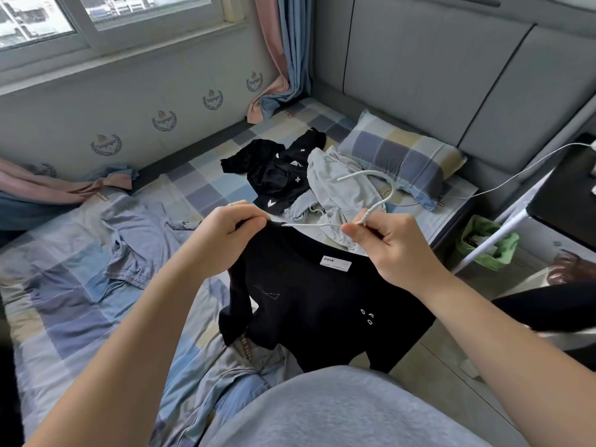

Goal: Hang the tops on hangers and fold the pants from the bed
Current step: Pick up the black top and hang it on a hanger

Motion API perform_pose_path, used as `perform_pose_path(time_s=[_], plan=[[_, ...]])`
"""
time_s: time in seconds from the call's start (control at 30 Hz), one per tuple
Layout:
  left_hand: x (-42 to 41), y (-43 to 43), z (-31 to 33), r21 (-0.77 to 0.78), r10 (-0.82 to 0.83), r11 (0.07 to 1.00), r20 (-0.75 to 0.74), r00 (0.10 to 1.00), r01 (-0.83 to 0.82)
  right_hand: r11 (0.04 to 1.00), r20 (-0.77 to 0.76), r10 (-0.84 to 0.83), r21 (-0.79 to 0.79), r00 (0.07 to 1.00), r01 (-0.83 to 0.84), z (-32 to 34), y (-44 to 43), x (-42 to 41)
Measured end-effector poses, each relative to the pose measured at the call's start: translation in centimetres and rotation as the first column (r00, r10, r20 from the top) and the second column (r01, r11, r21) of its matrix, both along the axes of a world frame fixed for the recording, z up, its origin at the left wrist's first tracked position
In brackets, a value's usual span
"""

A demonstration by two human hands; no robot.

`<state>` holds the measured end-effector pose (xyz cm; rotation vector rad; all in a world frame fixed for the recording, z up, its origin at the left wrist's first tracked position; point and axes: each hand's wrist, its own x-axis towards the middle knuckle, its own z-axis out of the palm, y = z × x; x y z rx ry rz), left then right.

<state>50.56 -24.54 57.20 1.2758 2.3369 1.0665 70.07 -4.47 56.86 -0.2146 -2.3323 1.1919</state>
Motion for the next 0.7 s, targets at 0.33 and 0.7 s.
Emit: perform_pose_path(time_s=[0.33, 0.7], plan=[[1.3, 0.7, -1.2, 0.157, 0.051, 0.987, -0.259, 0.965, -0.009, 0.997, 0.118, -0.017, -0.069, 0.993, 0.025, -0.3, 1.3, -0.2], [-2.2, -2.0, -0.9, 0.305, 0.263, 0.935, -0.251, 0.932, -0.182, 0.989, 0.693, -0.029, -0.087, 0.721, 0.123, -6.9, 9.5, 5.7]])
